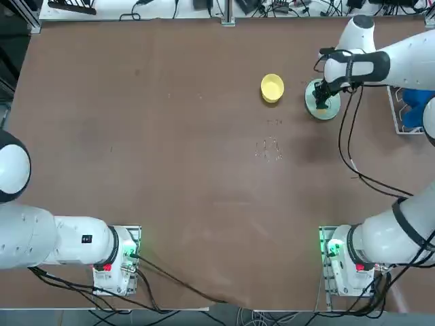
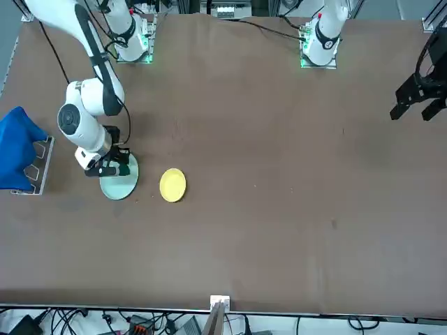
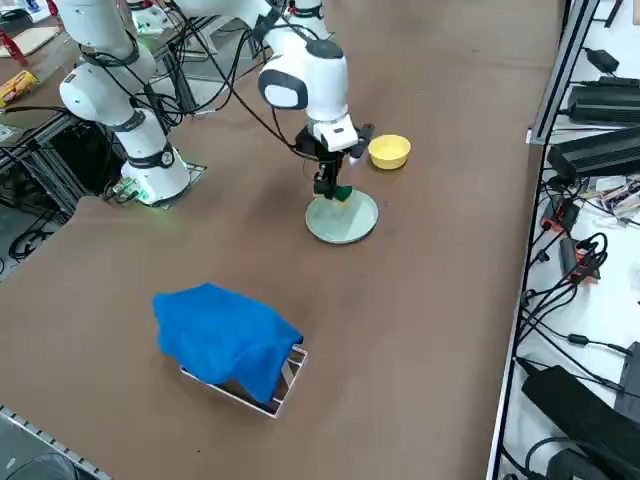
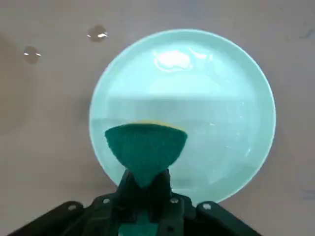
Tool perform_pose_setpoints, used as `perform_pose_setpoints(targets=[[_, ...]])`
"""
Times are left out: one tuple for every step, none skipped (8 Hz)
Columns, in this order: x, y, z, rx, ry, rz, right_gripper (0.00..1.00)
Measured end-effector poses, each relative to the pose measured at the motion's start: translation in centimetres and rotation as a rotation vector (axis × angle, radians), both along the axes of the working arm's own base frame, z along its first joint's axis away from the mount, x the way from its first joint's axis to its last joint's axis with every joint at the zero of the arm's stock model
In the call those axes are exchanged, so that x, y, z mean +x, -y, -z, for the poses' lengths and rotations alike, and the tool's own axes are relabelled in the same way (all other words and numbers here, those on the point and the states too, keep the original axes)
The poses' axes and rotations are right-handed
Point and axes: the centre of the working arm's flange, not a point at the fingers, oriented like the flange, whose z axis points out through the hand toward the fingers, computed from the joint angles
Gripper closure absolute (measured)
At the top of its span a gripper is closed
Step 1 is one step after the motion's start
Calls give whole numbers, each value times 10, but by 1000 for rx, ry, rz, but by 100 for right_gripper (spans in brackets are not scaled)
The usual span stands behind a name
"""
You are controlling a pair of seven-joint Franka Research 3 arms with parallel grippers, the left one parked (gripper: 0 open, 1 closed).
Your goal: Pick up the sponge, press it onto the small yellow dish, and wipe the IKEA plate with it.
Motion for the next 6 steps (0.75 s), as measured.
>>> perform_pose_setpoints(targets=[[-1,4,2,0,-1,7,91],[-1,5,2,0,0,9,91],[-1,5,2,0,1,9,91],[0,5,4,1,5,10,91],[1,6,8,3,12,11,91],[1,6,13,5,18,12,91]])
